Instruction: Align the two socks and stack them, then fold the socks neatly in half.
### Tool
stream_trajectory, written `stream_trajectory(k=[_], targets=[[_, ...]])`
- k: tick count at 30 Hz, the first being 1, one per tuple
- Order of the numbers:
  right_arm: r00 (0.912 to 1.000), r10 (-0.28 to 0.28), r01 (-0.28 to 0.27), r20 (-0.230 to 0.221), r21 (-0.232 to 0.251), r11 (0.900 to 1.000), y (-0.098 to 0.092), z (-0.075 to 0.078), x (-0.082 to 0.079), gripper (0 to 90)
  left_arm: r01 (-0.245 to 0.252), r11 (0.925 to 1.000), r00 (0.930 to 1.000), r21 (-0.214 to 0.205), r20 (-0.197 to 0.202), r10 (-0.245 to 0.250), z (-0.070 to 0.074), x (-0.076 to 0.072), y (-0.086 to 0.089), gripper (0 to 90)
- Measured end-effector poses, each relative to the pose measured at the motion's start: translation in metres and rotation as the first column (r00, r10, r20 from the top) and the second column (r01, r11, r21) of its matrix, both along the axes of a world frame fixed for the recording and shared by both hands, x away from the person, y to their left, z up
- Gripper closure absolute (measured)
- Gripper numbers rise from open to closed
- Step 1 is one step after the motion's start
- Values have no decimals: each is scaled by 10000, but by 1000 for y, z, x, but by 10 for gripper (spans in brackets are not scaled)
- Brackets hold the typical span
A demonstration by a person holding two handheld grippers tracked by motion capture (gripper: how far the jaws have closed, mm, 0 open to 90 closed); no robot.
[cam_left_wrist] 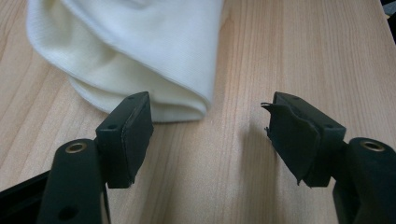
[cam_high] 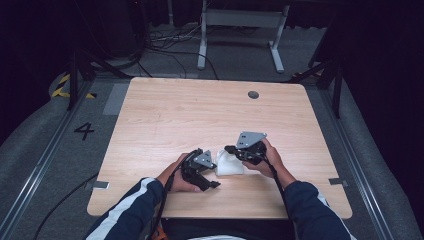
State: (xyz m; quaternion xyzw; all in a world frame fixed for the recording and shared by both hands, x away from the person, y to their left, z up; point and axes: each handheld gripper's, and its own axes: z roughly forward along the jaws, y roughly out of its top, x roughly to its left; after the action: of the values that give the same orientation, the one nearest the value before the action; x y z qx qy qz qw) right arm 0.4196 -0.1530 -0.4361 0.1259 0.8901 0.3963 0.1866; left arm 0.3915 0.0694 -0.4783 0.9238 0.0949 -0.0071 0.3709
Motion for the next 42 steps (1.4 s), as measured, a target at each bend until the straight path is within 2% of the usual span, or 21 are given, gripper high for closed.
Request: stream_trajectory(k=[2, 3, 4, 6, 8, 9, 10, 12, 15, 17, 19, 23, 27, 29, 30, 31, 36, 39, 42], targets=[[9999, -119, 118, -71, -59, 9999, 1, -4, 4, 900, -4, 10000, 10000, 11, -92, 4, 1, 0, 0, 309], [9995, -273, 271, -157, -120, 9996, 1, -7, 7, 900, -71, 10000, 10000, 31, -44, 71, 3, -1, 1, 318], [9990, -327, 325, -301, -88, 9994, 1, -10, 10, 900, -102, 9999, 9998, -97, 188, 104, 6, -3, 2, 326], [9983, -433, 423, -382, -264, 9988, 2, -15, 11, 900, -98, 9967, 9993, -806, 365, 128, 17, -5, 4, 350], [9980, -449, 435, -439, -321, 9985, 3, -18, 13, 900, -8, 9920, 9990, -1261, 445, 65, 25, -8, 0, 359], [9979, -515, 501, -398, -352, 9981, 3, -19, 15, 900, 108, 9909, 9990, -1341, 456, -47, 25, -9, -3, 357], [9975, -573, 558, -422, -351, 9978, 3, -20, 16, 900, 238, 9920, 9985, -1238, 525, -174, 24, -10, -9, 357], [9966, -641, 621, -525, -403, 9973, 3, -23, 18, 900, 511, 9945, 9982, -912, 346, -481, 17, -10, -21, 351], [9953, -666, 636, -697, -449, 9970, 3, -28, 21, 900, 623, 9979, 9979, -163, 173, -620, 1, -6, -30, 347], [9943, -702, 672, -805, -393, 9970, 2, -30, 23, 900, 579, 9974, 9982, -424, -98, -584, -2, -3, -29, 359], [9935, -706, 672, -889, -406, 9969, 1, -31, 24, 900, 566, 9976, 9976, -397, -373, -581, -2, -1, -27, 359], [9915, -768, 744, -1052, -266, 9969, -1, -33, 26, 899, 599, 9975, 9979, -364, -205, -607, -2, -2, -27, 357], [9926, -766, 736, -941, -350, 9967, -1, -30, 25, 884, 622, 9980, 9981, -136, 37, -621, -1, -3, -26, 341], [9927, -765, 747, -928, -234, 9969, -3, -27, 24, 864, 502, 9985, 9987, -201, -25, -503, 0, -3, -25, 332], [9925, -779, 767, -938, -166, 9969, -4, -25, 23, 858, 403, 9988, 9991, -266, 167, -399, 4, -1, -21, 327], [9925, -779, 767, -938, -166, 9969, -4, -25, 23, 858, 403, 9988, 9991, -266, 167, -399, 4, -1, -21, 326], [9948, -625, 625, -807, -27, 9980, -12, -13, 17, 778, -31, 9998, 9965, -216, 829, 49, 18, -2, -6, 317], [9949, -530, 554, -853, 258, 9981, -20, -5, 12, 715, -392, 9992, 9946, -9, 958, 391, 21, -4, 6, 302], [9946, -451, 476, -938, 236, 9986, -28, 1, 6, 664, -823, 9964, 9898, 225, 1187, 791, 22, -5, 20, 296]])
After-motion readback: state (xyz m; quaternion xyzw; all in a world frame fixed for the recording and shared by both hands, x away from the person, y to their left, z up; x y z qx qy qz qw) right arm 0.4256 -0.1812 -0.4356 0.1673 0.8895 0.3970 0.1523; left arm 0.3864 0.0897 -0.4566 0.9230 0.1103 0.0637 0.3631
